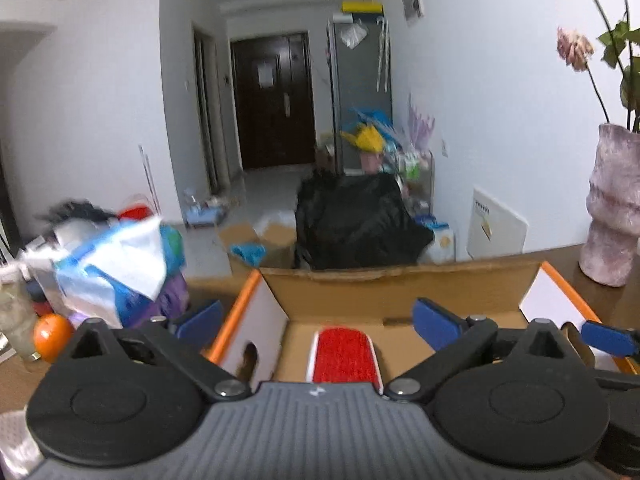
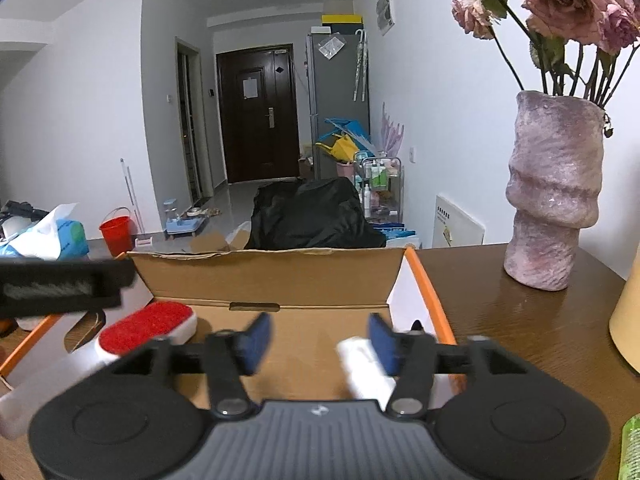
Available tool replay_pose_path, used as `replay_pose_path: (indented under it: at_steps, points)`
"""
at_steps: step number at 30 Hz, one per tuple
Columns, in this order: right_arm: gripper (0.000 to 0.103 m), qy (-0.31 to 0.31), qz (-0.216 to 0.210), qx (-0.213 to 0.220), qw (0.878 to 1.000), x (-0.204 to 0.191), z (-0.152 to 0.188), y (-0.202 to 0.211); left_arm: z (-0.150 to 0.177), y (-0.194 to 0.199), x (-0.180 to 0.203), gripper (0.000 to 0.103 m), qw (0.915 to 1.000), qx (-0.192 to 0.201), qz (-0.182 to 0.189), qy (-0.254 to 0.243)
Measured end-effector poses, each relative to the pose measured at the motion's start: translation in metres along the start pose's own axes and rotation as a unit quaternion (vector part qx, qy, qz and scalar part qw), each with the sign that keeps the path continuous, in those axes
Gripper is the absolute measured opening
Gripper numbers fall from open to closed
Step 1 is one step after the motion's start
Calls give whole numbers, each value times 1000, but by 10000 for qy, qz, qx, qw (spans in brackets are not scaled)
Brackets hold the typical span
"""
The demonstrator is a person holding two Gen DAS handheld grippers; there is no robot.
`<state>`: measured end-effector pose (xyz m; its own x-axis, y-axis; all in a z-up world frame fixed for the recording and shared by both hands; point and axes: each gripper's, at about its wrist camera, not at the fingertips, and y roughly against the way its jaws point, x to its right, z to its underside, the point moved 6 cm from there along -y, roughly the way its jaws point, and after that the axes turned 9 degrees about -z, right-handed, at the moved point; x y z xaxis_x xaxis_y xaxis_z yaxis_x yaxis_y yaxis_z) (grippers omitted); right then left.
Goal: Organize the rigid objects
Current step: 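Open the left tool to drop the lint brush while the right tool drops the bottle, then withdraw both open tools from the box back toward the table items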
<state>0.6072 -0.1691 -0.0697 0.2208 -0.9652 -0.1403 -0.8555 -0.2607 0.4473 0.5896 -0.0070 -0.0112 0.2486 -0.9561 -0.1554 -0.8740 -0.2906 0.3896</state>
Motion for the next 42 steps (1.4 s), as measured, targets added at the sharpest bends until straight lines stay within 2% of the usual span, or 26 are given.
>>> replay_pose_path:
  at_steps: [9,11,14,28,42]
  points:
    - [94,-1,23,127,9999,-2,-2,10,2,4,-1,103,9999,-138,37,-7]
    - [95,1,26,155,9999,-2,-3,11,3,4,-2,103,9998,-170,40,11]
    - [102,17,16,158,9999,-3,-2,14,5,5,-6,103,9998,-190,19,44]
    - [103,127,9,208,9997,-3,-1,34,11,20,-20,103,9997,-196,28,130]
    - [103,329,60,253,9991,-7,15,68,28,43,-43,103,9990,-334,-114,278]
